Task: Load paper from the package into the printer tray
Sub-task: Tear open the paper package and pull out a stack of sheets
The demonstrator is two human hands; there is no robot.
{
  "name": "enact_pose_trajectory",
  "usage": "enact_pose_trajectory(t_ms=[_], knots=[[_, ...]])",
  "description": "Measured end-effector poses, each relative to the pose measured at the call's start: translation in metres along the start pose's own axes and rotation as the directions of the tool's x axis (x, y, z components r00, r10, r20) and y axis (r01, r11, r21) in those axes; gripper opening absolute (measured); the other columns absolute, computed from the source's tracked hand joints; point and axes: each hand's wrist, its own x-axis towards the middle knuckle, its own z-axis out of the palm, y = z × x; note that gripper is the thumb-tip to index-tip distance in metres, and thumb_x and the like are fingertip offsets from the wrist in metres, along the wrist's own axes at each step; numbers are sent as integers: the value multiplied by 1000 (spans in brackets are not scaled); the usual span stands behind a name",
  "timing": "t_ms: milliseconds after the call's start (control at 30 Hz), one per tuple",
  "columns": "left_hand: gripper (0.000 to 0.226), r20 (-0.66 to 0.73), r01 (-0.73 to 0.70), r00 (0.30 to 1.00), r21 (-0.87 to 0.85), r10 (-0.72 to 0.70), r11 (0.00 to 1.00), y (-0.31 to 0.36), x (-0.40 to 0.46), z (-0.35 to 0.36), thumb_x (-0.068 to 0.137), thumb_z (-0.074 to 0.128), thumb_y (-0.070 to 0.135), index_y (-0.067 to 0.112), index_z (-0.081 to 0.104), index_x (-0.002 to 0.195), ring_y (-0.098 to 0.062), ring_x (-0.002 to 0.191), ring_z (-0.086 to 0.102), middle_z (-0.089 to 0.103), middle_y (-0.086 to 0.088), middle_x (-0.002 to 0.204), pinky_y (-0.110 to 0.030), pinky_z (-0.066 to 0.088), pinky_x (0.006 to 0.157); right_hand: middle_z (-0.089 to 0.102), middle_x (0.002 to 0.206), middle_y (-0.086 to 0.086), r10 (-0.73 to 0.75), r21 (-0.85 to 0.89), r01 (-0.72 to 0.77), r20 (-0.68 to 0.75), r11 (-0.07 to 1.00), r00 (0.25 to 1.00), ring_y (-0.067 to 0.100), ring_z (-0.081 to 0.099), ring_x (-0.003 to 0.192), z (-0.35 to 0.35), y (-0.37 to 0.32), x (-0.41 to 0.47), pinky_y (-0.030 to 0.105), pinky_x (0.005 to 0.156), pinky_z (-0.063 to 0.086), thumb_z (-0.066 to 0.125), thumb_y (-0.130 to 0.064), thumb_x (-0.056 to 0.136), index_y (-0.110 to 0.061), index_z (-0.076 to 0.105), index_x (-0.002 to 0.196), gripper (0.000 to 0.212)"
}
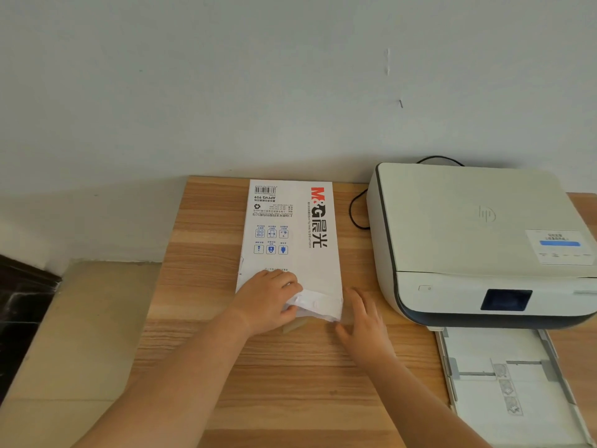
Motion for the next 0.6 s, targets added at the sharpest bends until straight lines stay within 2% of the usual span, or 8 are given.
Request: enact_pose_trajectory(t_ms=[167,300,400,533,600], knots=[[37,19,-10,1000,37,10,999,-1,13,-10,85,43,41,19,73,92,-17,80,63,70,4,90,-34,50,69,40,142,2,-140,-3,140,-95,990,986,23,40,127,2,-23,10,43,103,42,66,-46,82,-22,37,139,68],[37,109,23,994,52,-28,998,1,25,-20,92,45,43,18,69,106,-19,95,59,69,2,102,-37,44,83,41,146,5,-228,-22,227,-139,974,964,24,36,133,-3,-43,23,41,107,35,65,-37,86,-19,56,125,44],[38,111,42,993,58,-48,997,2,27,-23,94,44,43,18,67,112,-18,103,56,67,2,108,-35,39,91,44,144,5,-238,-19,238,-126,971,963,24,36,134,-8,-52,30,40,109,31,64,-31,89,-16,63,119,34],[48,-2,73,997,89,-73,993,5,18,-21,87,35,50,20,69,104,-18,111,57,70,5,103,-40,30,102,45,143,3,-223,-16,222,-93,975,970,22,36,134,-14,-53,33,39,111,30,62,-32,90,-18,62,120,33],[46,-78,111,992,109,-103,988,6,12,-21,84,39,49,20,70,103,-19,120,55,70,6,106,-43,23,107,45,143,2,-210,-18,209,-84,978,974,21,35,135,-16,-53,34,39,111,28,61,-34,90,-18,62,120,34]])
